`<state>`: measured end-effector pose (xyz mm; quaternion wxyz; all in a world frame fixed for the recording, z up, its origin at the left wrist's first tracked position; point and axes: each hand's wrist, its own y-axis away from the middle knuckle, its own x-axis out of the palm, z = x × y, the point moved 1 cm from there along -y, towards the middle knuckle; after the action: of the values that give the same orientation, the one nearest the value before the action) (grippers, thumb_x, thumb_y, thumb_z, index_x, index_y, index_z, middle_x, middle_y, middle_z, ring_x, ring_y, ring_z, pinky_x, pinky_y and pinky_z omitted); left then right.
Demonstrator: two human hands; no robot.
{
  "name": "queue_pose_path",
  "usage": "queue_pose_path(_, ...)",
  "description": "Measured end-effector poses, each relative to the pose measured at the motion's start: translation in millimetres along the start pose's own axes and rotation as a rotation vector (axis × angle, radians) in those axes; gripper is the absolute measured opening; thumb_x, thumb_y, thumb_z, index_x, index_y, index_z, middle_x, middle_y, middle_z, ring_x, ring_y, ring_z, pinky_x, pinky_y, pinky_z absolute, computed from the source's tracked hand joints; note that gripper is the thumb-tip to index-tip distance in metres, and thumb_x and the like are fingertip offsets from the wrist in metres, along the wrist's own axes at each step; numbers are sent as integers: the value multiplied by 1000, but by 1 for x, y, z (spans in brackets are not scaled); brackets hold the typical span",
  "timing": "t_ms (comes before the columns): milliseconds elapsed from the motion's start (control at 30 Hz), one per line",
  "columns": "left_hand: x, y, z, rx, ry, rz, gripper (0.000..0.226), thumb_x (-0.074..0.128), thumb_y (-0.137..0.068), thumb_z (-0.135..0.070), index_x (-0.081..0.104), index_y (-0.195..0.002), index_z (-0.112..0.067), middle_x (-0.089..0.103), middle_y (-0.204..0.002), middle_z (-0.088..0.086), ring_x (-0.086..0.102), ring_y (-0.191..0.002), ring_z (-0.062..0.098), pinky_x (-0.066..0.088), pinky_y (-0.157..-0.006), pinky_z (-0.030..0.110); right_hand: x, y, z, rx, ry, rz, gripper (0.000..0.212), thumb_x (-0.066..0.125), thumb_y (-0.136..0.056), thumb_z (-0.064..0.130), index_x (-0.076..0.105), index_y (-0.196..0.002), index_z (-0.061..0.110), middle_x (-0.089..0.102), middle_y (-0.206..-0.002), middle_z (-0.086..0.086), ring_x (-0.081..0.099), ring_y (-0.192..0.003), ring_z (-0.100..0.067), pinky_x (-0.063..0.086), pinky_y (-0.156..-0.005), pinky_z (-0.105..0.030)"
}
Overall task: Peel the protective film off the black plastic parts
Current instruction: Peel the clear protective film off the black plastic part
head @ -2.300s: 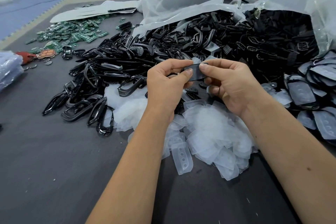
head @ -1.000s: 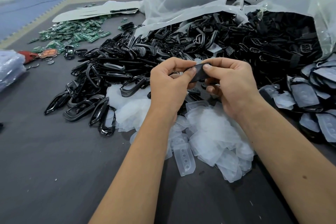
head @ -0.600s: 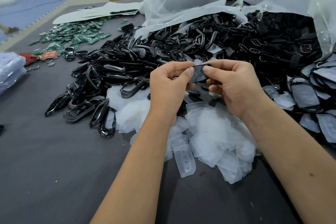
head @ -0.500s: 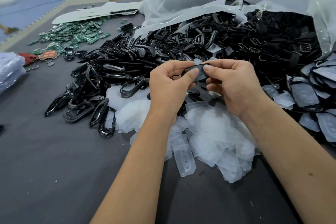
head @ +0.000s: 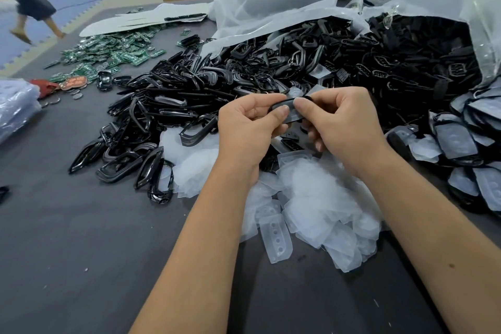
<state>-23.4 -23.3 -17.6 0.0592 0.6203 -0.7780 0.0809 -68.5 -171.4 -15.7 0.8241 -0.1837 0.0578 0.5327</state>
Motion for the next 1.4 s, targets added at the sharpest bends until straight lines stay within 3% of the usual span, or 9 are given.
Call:
queue_pose_path(200, -7, 0, -6, -86, 74, 44, 18, 72, -88, 9, 76, -98, -5, 75, -76, 4, 70, -68, 10, 54, -60, 17, -4, -3, 4, 83, -172, 128, 18, 62, -103, 7, 76, -92, 5, 64, -61, -1, 60, -50, -14, 51, -44, -26)
queue_pose_path(300, -5, 1, -5, -96, 55, 24, 18, 72, -88, 10, 76, -97, -4, 75, -74, 4, 70, -67, 12, 54, -60, 16, -2, 0, 6, -178, 143, 37, 19, 64, -100, 7, 76, -115, 14, 69, -83, 1, 65, -59, -17, 57, -58, -28)
queue_pose_path(400, -8, -1, -5, -126, 92, 5, 17, 70, -90, 9, 75, -102, -1, 76, -82, 10, 71, -72, 19, 54, -61, 16, -2, 2, 10, -472, 291, 43, 18, 74, -94, 7, 79, -109, 14, 63, -105, -5, 62, -86, -17, 51, -77, -21)
queue_pose_path(600, -21, -6, -14, -299, 282, 75, 12, 64, -95, 2, 76, -97, 0, 74, -81, 9, 71, -64, 13, 53, -56, 12, -2, 0, 9, -554, 322, 119, 19, 81, -89, 11, 82, -108, 14, 62, -115, -7, 60, -92, -16, 40, -71, -8)
queue_pose_path(733, -19, -5, -17, -331, 417, 104, 32, 61, -102, -26, 73, -103, 3, 72, -90, 16, 72, -72, 19, 58, -61, 19, 1, -1, 13, -322, 16, 65, 12, 80, -90, 8, 81, -96, 18, 63, -113, -7, 60, -92, -6, 45, -68, -11)
queue_pose_path(833, -14, -4, -14, -194, 317, 116, 21, 65, -99, -14, 70, -115, -1, 72, -100, 14, 70, -82, 17, 59, -74, 23, 3, 0, 16, -19, -348, 24, 11, 78, -90, 7, 80, -84, 17, 64, -106, -1, 60, -77, -1, 47, -64, -12)
queue_pose_path(967, -12, -2, -10, -106, 268, 101, 13, 67, -96, -5, 73, -107, -7, 74, -96, 6, 66, -78, 12, 56, -74, 24, 6, -1, 16, 257, -627, 183, 13, 76, -83, 15, 81, -94, 10, 73, -103, -11, 57, -86, -21, 40, -60, -22)
queue_pose_path(1133, -14, -4, -13, -180, 349, 69, 7, 69, -94, -6, 74, -99, -7, 76, -90, 6, 68, -73, 10, 57, -66, 21, 5, 0, 12, 270, -736, 252, 25, 66, -91, 3, 77, -113, 6, 77, -106, -12, 66, -87, -17, 52, -68, -25)
queue_pose_path(1400, -9, -3, -12, -244, 383, 24, 6, 68, -96, -7, 69, -102, -6, 74, -84, 5, 66, -65, 7, 54, -62, 17, 7, 1, 9, 180, -698, 161, 38, 78, -68, 7, 76, -105, 9, 69, -80, -8, 58, -68, -15, 51, -69, -25)
